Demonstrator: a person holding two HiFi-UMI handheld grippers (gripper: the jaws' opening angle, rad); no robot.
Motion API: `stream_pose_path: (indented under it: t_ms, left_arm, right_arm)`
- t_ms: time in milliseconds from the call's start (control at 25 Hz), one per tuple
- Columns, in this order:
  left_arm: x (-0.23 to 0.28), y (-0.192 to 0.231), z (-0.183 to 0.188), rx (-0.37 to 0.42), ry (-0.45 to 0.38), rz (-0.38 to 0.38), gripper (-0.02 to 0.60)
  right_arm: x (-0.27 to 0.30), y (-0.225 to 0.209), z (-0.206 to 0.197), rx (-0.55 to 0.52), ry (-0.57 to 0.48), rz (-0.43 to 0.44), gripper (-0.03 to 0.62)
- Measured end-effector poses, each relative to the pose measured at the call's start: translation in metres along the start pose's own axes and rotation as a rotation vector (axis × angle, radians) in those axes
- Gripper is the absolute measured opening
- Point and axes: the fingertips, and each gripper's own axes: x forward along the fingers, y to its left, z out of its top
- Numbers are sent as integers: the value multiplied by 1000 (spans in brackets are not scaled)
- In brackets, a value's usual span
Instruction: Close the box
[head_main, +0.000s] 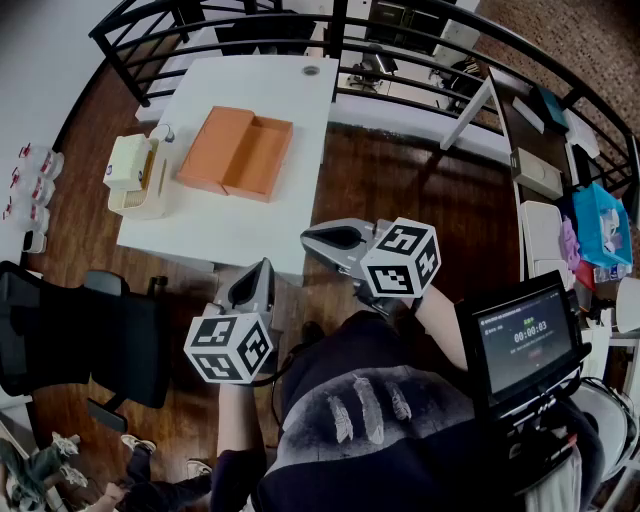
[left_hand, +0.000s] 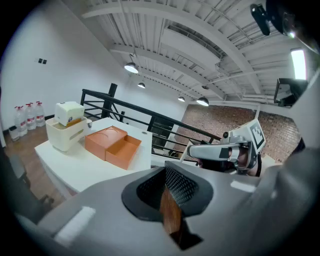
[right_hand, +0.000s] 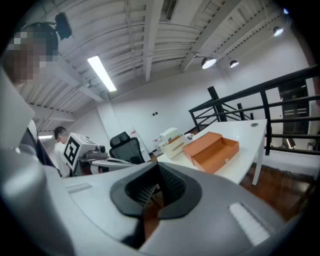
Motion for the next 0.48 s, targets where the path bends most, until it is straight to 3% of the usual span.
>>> stream_pose_path:
  t_ms: [200,360,480]
  left_arm:
    - [46,-15,13,32,57,-33,15]
    - [115,-25,38,54,78,8,15]
    - [159,-26,63,11,59,82,15]
  right_arm:
    - [-13,-51,6,34,3,-15,5]
    - [-25,-125,26,37,12,15,5]
    - [-29,-172,45,6,52,97,5]
